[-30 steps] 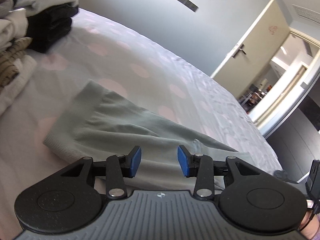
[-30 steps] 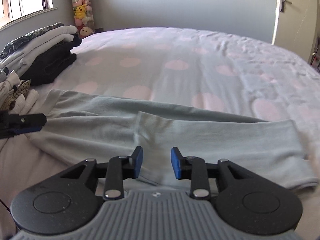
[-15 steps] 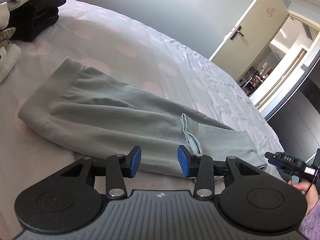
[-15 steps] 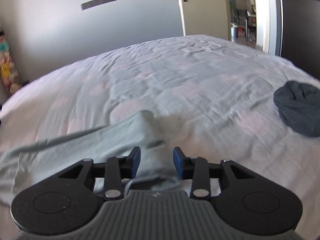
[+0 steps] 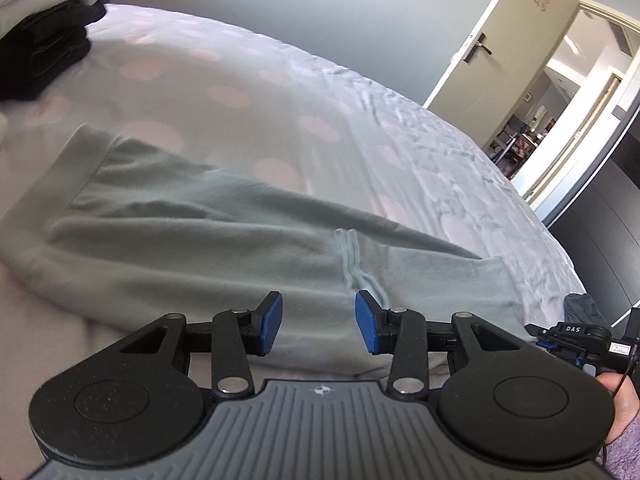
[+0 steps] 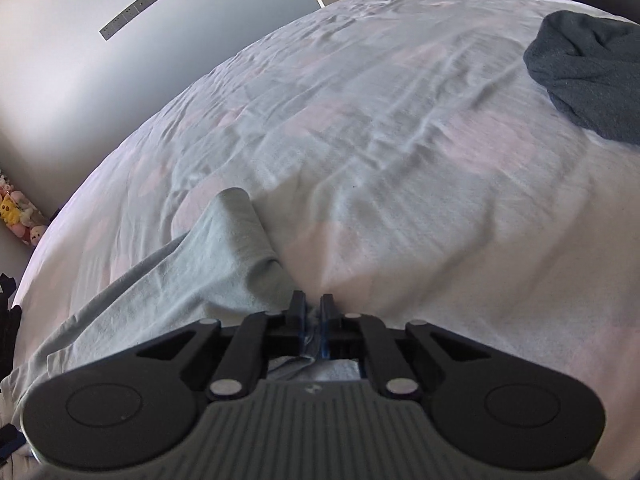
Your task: Fold clothes
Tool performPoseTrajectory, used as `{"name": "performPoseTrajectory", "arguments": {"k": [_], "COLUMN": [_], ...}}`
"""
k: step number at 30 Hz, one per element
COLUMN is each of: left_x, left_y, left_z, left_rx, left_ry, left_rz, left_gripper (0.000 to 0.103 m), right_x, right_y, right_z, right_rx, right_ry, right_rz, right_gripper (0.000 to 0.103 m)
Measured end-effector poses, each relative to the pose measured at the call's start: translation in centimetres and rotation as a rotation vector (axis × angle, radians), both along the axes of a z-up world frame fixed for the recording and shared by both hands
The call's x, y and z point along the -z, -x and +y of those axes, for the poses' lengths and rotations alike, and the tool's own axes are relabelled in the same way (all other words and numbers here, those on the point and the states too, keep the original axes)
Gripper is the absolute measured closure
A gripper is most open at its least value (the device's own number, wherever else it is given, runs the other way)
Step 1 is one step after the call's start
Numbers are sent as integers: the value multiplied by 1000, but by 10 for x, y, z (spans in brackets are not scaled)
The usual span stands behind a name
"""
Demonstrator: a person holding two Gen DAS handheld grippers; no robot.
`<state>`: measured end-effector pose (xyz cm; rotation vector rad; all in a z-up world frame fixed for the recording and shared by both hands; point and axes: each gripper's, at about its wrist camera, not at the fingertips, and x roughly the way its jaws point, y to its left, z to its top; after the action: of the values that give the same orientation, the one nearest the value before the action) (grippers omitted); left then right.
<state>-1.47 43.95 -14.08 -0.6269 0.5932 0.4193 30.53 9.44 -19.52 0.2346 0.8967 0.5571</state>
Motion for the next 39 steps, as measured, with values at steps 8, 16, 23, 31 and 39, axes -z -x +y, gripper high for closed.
{"name": "performPoseTrajectory", "arguments": {"k": [8,16,23,31,39], "left_x": [3,14,20,38,51], "left_y": [-26,-52,-58,-72,-80], "left_z": [9,10,16,19,32], "left_rx": [20,42,8,-34,-94], "left_ry": [85,104,177,271,388], "left_rz": [-14,23,0,82,85], "left_gripper": [51,50,42,44,69], "right_x": [-26,-5,-5,-16,-18], "right_y": [7,-13,-19,-12,-10], "right_z": [2,29,23,26,25], "right_rx": [-62,-84,-27,-61,-63], "right_ry": [-61,-35,-42,-72,-100], "right_rz": [-117,-63,-84,-107,-96], "right_gripper": [92,90,73,73,69]}}
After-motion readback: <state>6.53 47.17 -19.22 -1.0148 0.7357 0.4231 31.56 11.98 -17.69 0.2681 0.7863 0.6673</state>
